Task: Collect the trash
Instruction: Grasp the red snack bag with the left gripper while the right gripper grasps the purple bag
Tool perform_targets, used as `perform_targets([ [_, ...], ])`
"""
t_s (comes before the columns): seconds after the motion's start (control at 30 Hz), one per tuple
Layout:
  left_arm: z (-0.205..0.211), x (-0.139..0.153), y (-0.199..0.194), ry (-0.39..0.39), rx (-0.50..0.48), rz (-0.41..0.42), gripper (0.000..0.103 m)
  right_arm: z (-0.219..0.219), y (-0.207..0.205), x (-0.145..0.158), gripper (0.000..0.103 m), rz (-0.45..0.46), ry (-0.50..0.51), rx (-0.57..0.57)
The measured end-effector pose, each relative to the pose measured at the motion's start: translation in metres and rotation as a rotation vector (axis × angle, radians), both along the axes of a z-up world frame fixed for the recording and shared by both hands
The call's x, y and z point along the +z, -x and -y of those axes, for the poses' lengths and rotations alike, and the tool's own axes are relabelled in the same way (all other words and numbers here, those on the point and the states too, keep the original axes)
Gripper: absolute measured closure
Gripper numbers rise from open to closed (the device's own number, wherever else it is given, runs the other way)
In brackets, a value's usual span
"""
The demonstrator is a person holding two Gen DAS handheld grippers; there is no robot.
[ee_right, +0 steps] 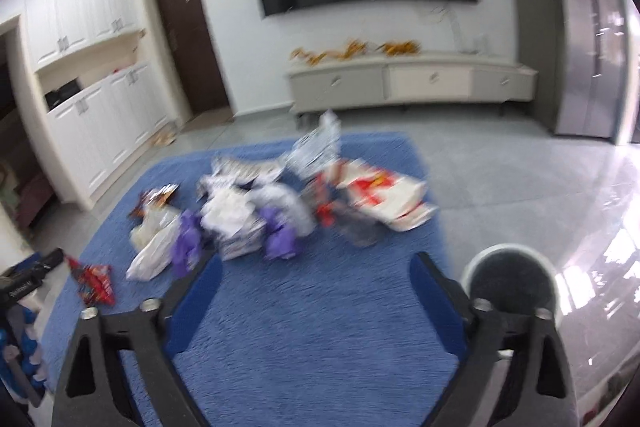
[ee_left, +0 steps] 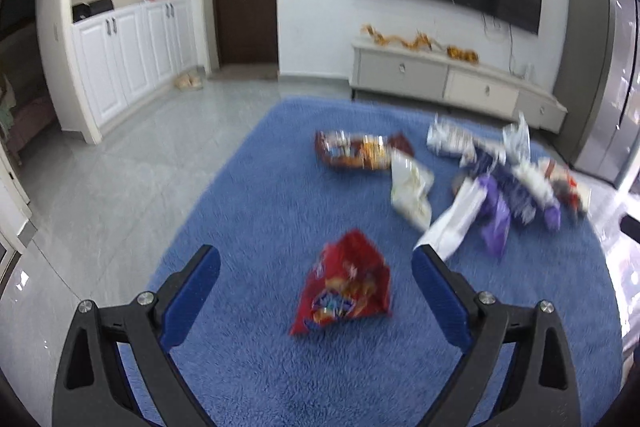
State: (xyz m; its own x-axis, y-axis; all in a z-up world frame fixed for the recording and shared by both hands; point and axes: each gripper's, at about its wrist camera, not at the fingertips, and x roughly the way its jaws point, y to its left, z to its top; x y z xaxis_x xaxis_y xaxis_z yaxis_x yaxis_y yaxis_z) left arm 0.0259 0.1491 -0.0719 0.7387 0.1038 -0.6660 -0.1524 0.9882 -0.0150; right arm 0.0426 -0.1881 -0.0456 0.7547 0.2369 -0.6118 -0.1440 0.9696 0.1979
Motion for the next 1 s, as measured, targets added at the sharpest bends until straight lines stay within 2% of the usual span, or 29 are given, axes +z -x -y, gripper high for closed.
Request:
perform_targets([
  [0.03, 0.0, -0.006, -0.003, 0.008, -0.01, -0.017, 0.006, -0.005, -0.005, -0.004, 0.025, -0.019, -0.011, 0.028],
  [0.1, 0.001, -0.013, -0.01, 0.014, -0.024, -0.032, 0.007, -0.015, -0.017, -0.015, 0.04, -0.07, -0.036, 0.086],
  [0.2, 0.005, -0.019, -0.019, 0.01, -0.045, -0.041, 0.008, -0.022, -0.029, -0.027, 0.045, -0.117, -0.057, 0.121],
  [0.27, 0.006, -0.024, -0.027, 0.017, -0.06, -0.054, 0.018, -0.025, -0.037, -0.033, 0.049, -0.139, -0.073, 0.14],
  [0.4, 0.006, -0.032, -0.034, 0.038, -0.08, -0.077, 0.026, -0.031, -0.053, -0.04, 0.051, -0.152, -0.055, 0.151],
  [0.57, 0.006, -0.04, -0.039, 0.065, -0.105, -0.098, 0.046, -0.029, -0.074, -0.053, 0.053, -0.173, -0.037, 0.123],
  [0.7, 0.009, -0.04, -0.038, 0.07, -0.13, -0.095, 0.057, -0.034, -0.086, -0.059, 0.056, -0.165, -0.007, 0.107],
  [0.73, 0.01, -0.039, -0.037, 0.069, -0.135, -0.093, 0.062, -0.035, -0.089, -0.061, 0.058, -0.165, -0.001, 0.101],
  [0.8, 0.011, -0.038, -0.035, 0.068, -0.141, -0.09, 0.066, -0.034, -0.093, -0.066, 0.082, -0.175, -0.004, 0.094],
  [1.0, 0.012, -0.025, -0.025, 0.058, -0.139, -0.052, 0.077, -0.024, -0.073, -0.057, 0.089, -0.152, -0.055, 0.088],
])
